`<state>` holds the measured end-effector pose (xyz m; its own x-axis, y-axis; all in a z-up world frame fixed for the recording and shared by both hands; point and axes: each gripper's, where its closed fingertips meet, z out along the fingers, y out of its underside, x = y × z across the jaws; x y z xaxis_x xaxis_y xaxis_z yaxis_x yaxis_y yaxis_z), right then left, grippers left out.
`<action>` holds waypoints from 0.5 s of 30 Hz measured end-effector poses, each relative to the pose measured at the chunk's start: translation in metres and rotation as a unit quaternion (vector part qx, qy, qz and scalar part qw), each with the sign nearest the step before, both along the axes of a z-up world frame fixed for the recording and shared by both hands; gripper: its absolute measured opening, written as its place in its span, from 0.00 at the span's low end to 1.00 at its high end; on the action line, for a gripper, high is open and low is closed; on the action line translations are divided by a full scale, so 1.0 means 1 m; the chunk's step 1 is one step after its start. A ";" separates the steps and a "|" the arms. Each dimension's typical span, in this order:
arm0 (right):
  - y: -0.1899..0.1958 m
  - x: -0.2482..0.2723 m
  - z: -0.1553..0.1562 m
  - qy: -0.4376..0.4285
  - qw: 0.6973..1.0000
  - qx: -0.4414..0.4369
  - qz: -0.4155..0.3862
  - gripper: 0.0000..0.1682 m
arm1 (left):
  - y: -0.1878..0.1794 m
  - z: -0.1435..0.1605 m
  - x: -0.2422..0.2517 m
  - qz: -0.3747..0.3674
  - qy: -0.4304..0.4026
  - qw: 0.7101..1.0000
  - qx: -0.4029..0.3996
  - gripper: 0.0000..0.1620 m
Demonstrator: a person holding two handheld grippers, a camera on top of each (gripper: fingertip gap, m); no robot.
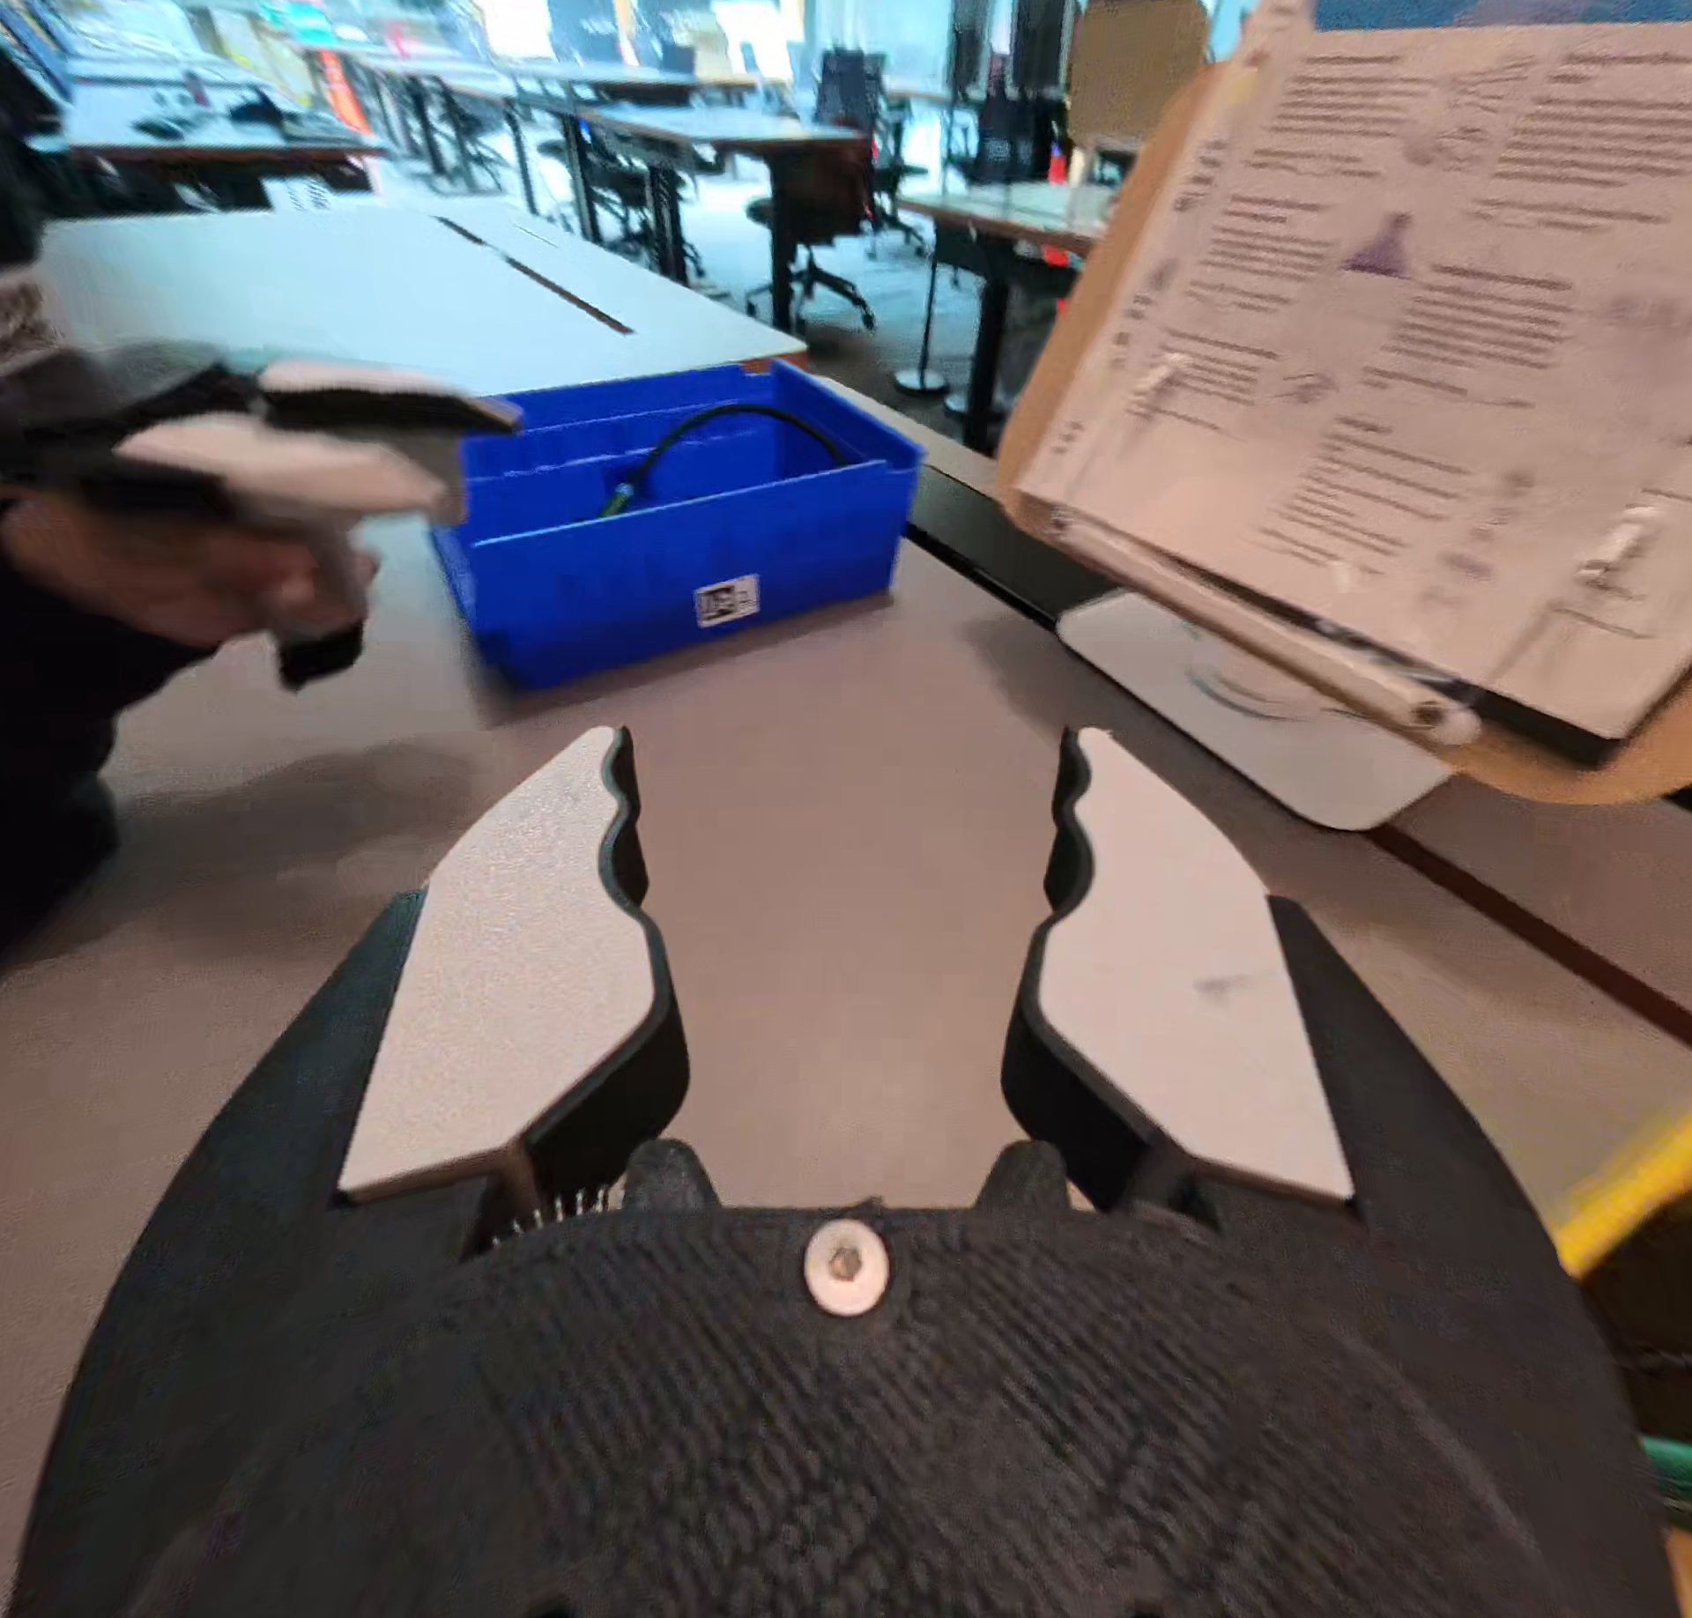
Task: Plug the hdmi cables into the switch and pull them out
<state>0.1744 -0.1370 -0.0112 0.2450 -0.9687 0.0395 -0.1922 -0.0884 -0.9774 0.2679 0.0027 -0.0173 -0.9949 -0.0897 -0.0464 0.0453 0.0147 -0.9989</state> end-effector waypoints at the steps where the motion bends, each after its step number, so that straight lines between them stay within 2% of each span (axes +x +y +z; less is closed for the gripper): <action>1: 0.015 -0.006 -0.011 -0.008 1.000 -0.006 0.006 0.52 | 0.013 0.000 0.023 0.059 -0.001 0.998 0.017 0.31; 3: 0.037 -0.019 -0.032 -0.011 1.000 -0.019 0.019 0.54 | 0.046 -0.004 0.065 0.156 0.015 0.987 0.045 0.34; 5: 0.056 -0.032 -0.052 0.002 0.999 -0.011 0.049 0.56 | 0.077 -0.014 0.097 0.207 0.049 0.975 0.062 0.34; 7: 0.062 -0.045 -0.072 0.036 0.997 -0.010 0.064 0.55 | 0.096 -0.033 0.117 0.215 0.074 0.969 0.096 0.37; 10: 0.055 -0.068 -0.094 0.079 0.995 -0.031 0.053 0.56 | 0.109 -0.067 0.135 0.203 0.074 0.955 0.203 0.49; 13: 0.046 -0.086 -0.098 0.077 0.995 -0.036 0.047 0.56 | 0.121 -0.095 0.152 0.192 0.070 0.920 0.333 0.52; 15: 0.040 -0.090 -0.095 0.077 0.996 -0.028 0.043 0.56 | 0.124 -0.105 0.159 0.187 0.103 0.893 0.397 0.55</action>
